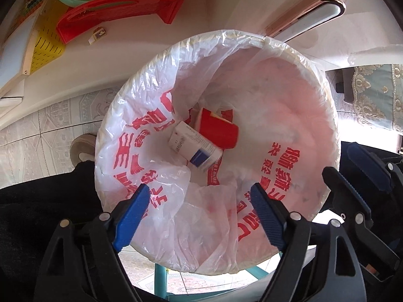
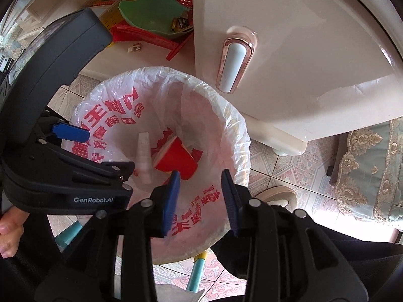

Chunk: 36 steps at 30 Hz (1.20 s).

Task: Collect trash
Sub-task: 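Open left tool over the wastebasket dropping the box while right tool drops the cup, then reach back to the pile with both tools toward the small boxes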

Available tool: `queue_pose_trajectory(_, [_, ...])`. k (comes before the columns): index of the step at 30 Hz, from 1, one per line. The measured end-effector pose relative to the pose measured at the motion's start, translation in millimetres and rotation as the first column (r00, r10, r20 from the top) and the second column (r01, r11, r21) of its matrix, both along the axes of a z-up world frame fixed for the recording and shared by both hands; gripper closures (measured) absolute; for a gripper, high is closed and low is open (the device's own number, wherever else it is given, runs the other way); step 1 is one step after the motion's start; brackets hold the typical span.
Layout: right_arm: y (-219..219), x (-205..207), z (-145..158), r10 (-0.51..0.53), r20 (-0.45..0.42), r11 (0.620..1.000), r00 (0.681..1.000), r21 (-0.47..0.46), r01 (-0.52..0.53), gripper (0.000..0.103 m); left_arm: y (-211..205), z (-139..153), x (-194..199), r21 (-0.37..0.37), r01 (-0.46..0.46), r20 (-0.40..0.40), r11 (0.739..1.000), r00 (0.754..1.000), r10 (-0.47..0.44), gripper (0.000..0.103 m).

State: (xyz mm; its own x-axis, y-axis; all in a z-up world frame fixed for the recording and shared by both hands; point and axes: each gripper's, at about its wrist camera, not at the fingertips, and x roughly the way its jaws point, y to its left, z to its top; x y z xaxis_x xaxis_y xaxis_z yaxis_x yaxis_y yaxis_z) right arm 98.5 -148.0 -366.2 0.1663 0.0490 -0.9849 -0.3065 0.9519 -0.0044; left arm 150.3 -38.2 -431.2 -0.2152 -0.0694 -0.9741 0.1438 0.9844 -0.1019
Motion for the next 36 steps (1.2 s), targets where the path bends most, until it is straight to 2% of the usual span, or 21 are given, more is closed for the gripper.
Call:
queue_pose_trajectory(14, [-0.9, 2.0, 0.7, -0.011, -0.002, 1.000, 1.000, 0.004, 0.011, 0.069, 0.3, 2.8, -1.9, 0.016, 0.014, 0.007, 1.000, 1.000, -0.015, 0.022])
queue_pose_trajectory(16, [-1.3, 0.0, 6.1, -0.012, 0.010, 1.000, 1.000, 0.012, 0.011, 0.068, 1.3, 9.0, -4.0, 0.022, 0.013, 0.018, 1.000, 1.000, -0.014, 0.022])
queue_pose_trajectory(19, [-3.9, -8.7, 28.4, -0.006, 0.058, 0.998, 0.998, 0.058, 0.002, 0.059, 6.9, 29.7, -10.6, 0.016, 0.006, 0.047, 1.000, 0.999, -0.007, 0.022])
queue_pose_trajectory(22, [-7.9, -23.1, 66.3, 0.015, 0.143, 0.995, 0.990, 0.099, -0.029, 0.046, 18.9, 63.9, -20.3, 0.013, 0.000, 0.091, 1.000, 0.996, -0.001, 0.022])
queue_pose_trajectory(24, [-11.3, -32.4, 95.7, 0.028, 0.200, 0.991, 0.979, 0.124, -0.054, 0.032, 30.3, 92.5, -25.0, -0.012, -0.010, 0.111, 1.000, 0.994, 0.011, 0.022])
queue_pose_trajectory(26, [-16.6, -38.4, 126.6, 0.042, 0.258, 0.989, 0.965, 0.125, -0.077, 0.026, 44.0, 125.1, -26.7, -0.017, -0.028, 0.129, 0.999, 0.991, 0.030, 0.022])
queue_pose_trajectory(30, [-26.7, -39.2, 192.5, 0.075, 0.368, 0.988, 0.927, 0.097, -0.118, 0.022, 69.4, 202.5, -17.6, -0.016, -0.043, 0.214, 0.999, 0.976, 0.045, 0.022])
queue_pose_trajectory(32, [-31.8, -35.6, 225.2, 0.084, 0.411, 0.986, 0.908, 0.094, -0.134, 0.022, 80.0, 248.6, -8.7, 0.011, -0.056, 0.283, 0.998, 0.958, 0.051, 0.022])
queue_pose_trajectory(36, [-34.3, -27.2, 288.7, 0.112, 0.500, 0.981, 0.859, 0.080, -0.175, 0.022, 96.3, 342.1, 10.6, 0.004, -0.090, 0.409, 0.996, 0.909, 0.080, 0.018])
